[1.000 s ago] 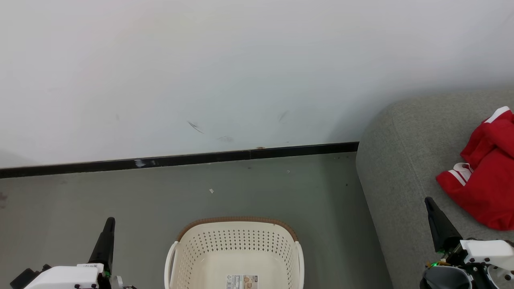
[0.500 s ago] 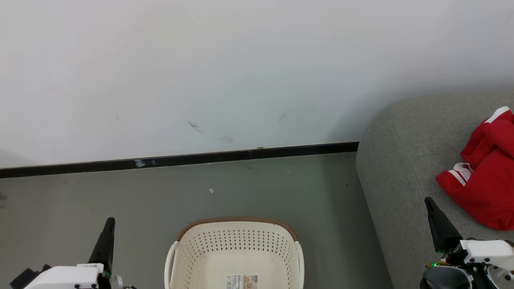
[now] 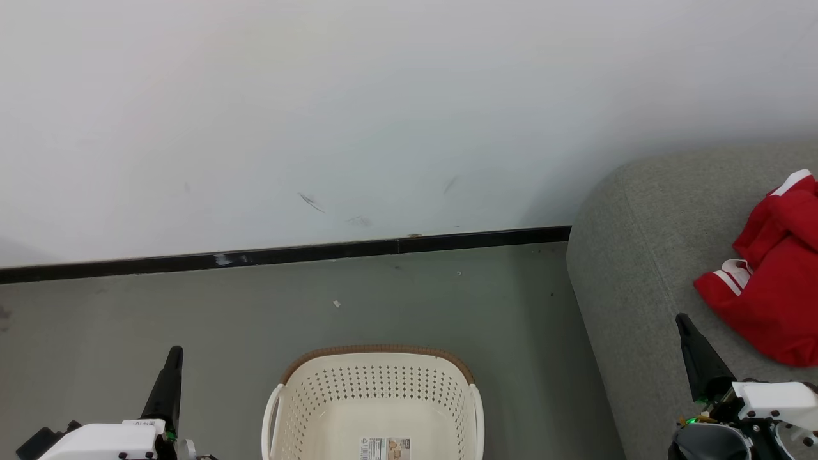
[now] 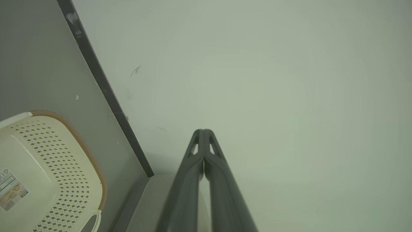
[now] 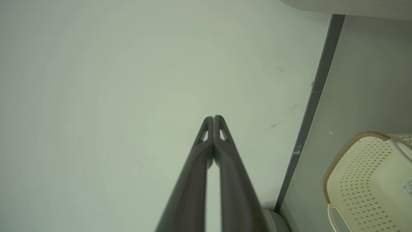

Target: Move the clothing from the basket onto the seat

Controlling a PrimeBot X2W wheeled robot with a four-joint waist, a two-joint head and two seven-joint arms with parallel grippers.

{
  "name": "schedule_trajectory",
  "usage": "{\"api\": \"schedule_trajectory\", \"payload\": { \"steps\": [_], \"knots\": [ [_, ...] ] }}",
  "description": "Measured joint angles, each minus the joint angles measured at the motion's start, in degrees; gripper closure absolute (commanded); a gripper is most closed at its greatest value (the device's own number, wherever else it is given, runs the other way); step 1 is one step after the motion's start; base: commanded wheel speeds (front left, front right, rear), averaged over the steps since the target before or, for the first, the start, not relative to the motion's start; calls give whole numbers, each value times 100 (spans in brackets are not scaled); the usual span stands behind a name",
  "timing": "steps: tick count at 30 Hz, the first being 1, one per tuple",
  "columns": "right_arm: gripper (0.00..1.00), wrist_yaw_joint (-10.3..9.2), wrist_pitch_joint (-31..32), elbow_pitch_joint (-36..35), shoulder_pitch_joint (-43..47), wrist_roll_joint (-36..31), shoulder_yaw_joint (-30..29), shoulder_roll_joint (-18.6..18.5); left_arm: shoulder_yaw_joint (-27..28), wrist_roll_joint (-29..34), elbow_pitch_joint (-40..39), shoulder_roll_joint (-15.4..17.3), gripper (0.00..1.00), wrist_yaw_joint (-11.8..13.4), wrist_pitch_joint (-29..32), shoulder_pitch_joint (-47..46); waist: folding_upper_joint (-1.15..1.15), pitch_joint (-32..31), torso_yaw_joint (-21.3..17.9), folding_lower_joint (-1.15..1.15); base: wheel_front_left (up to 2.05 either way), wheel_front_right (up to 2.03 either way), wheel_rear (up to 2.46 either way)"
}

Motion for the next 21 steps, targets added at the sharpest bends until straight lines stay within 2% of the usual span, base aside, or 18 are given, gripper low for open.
{"api": "schedule_trajectory", "payload": {
  "steps": [21],
  "knots": [
    [100, 0, 0, 0, 0, 0, 2, -1, 0, 0, 2, -1, 100, 0, 5, 0, 0, 0, 0, 0, 0, 0, 0]
  ]
}}
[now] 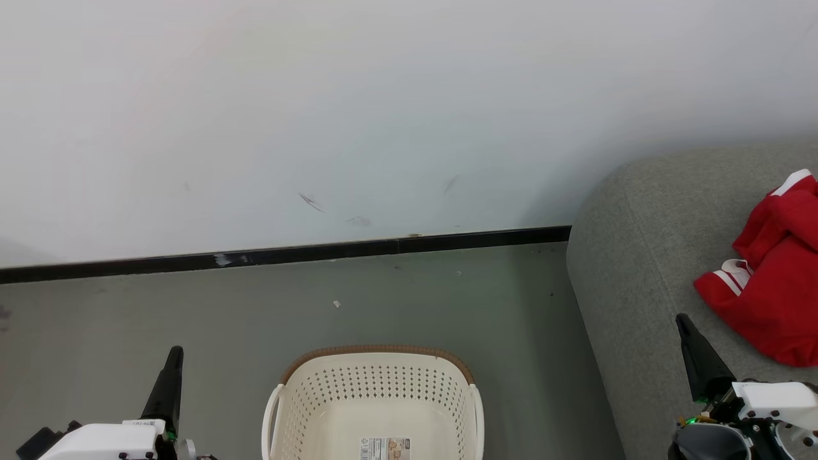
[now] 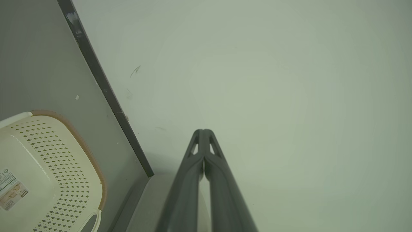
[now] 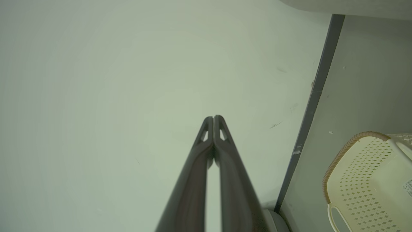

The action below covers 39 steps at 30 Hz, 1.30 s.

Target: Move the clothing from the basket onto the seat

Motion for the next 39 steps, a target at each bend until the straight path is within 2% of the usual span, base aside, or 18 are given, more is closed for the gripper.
{"api": "schedule_trajectory", "payload": {
  "steps": [39],
  "knots": [
    [100, 0, 0, 0, 0, 14, 4, -4, 1, 0, 5, -4, 100, -8, 0, -1, 0, 0, 0, 0, 0, 0, 0]
  ]
}}
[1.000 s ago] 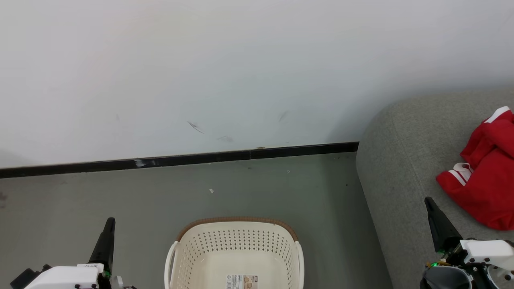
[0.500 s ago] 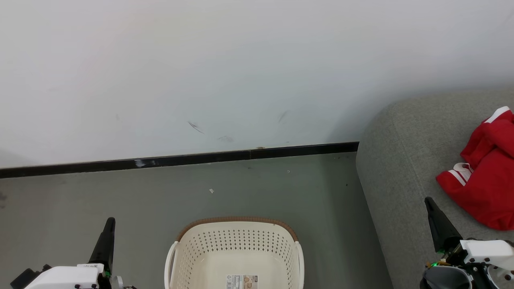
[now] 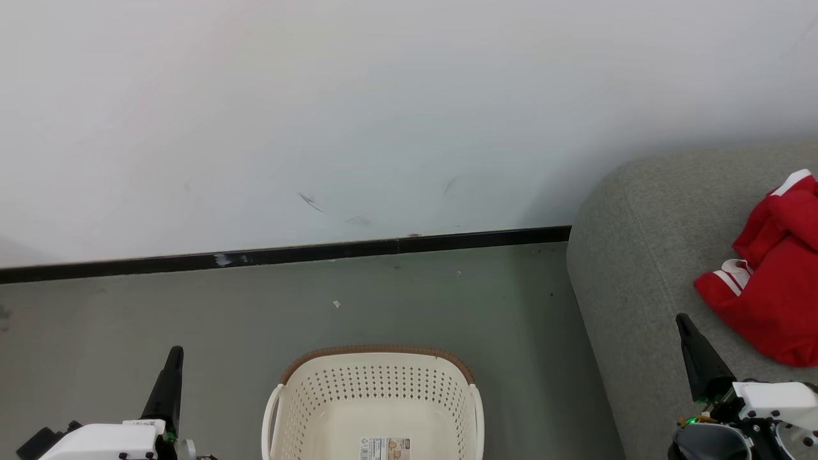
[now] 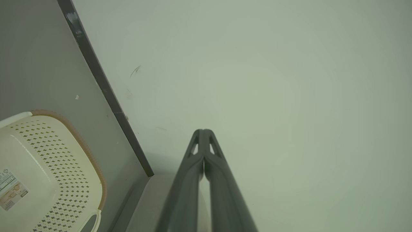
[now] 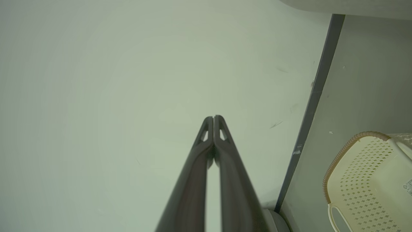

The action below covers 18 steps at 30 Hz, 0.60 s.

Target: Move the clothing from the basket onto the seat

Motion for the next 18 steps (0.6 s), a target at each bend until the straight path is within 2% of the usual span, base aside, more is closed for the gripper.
{"api": "schedule_trajectory", "payload": {
  "steps": [18],
  "knots": [
    [100, -1, 0, 0, 0, 26, 2, -5, 5, 0, 0, -1, 100, 0, 0, 0, 0, 0, 0, 0, 0, 0, 0]
  ]
}}
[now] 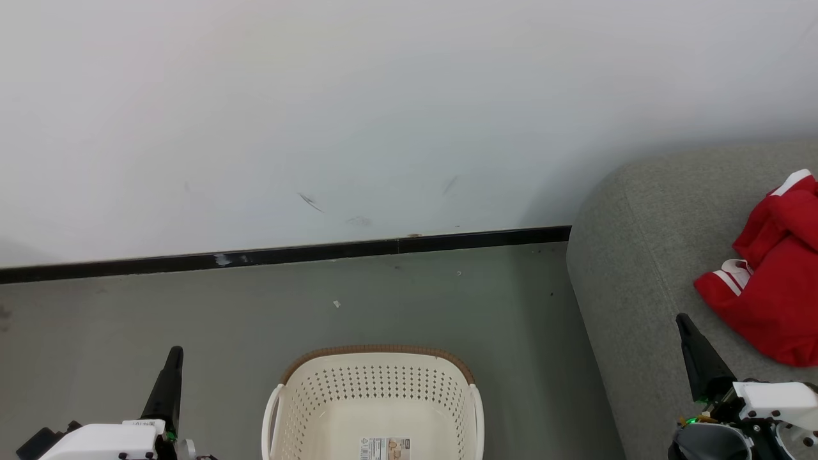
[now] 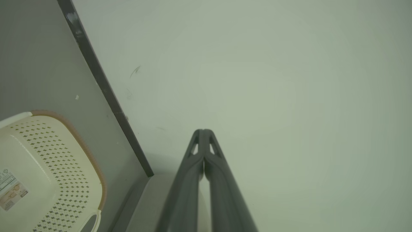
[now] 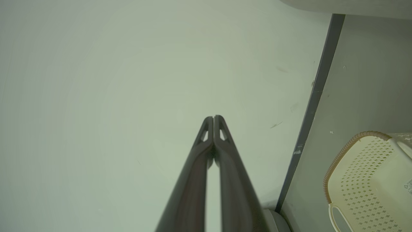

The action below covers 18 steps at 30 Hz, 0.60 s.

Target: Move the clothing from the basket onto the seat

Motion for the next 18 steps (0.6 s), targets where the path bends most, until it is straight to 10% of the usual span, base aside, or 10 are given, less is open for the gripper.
{"api": "schedule_trajectory", "payload": {
  "steps": [18],
  "knots": [
    [100, 0, 0, 0, 0, 0, 3, -5, 1, 0, 1, 0, 100, 0, 0, 0, 0, 0, 0, 0, 0, 0, 0]
  ]
}}
